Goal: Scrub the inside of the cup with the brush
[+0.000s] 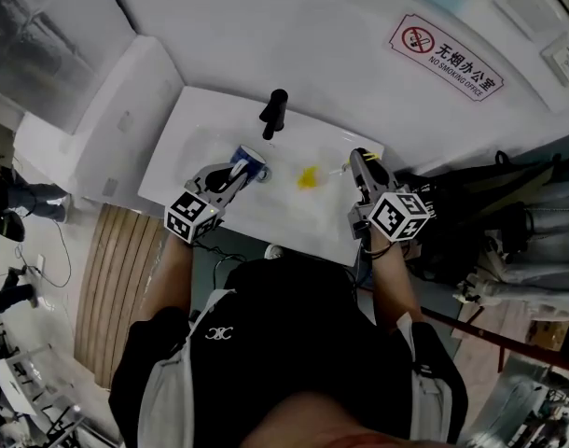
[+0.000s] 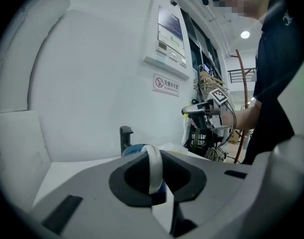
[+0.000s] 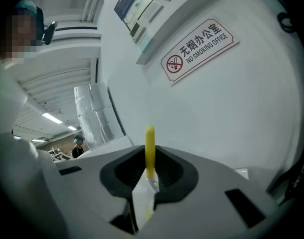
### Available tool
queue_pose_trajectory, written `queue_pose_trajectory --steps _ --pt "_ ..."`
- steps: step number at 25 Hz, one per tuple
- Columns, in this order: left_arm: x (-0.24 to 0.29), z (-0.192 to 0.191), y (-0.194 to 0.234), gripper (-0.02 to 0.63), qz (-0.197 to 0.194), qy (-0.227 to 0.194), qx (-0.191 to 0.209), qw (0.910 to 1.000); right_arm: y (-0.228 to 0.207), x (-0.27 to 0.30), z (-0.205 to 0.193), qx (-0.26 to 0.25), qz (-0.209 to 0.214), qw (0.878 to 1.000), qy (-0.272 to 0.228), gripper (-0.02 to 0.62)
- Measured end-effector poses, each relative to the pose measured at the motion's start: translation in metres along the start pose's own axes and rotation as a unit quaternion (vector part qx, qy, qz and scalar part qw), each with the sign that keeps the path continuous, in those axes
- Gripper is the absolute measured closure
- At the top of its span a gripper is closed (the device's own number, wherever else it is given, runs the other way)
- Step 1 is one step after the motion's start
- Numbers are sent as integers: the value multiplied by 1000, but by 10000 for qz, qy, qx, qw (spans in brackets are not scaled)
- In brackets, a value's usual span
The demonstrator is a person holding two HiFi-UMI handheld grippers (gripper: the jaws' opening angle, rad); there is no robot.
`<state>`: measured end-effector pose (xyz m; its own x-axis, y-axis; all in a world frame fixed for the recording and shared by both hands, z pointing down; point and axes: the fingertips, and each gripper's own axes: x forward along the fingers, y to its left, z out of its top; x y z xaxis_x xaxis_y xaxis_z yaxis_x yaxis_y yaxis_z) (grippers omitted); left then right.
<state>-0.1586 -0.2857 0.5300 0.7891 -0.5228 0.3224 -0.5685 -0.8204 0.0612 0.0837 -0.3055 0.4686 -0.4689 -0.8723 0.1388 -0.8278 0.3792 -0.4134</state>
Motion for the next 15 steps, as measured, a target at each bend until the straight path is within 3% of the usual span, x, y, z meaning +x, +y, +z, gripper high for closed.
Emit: queue_pose_trajectory --steps 6,15 --pt "-5 -1 12 554 313 40 -112 9994 14 7 -20 -102 149 9997 187 540" --pt "-2 -1 12 554 336 31 -120 9994 23 9 -25 -186 301 9992 197 540"
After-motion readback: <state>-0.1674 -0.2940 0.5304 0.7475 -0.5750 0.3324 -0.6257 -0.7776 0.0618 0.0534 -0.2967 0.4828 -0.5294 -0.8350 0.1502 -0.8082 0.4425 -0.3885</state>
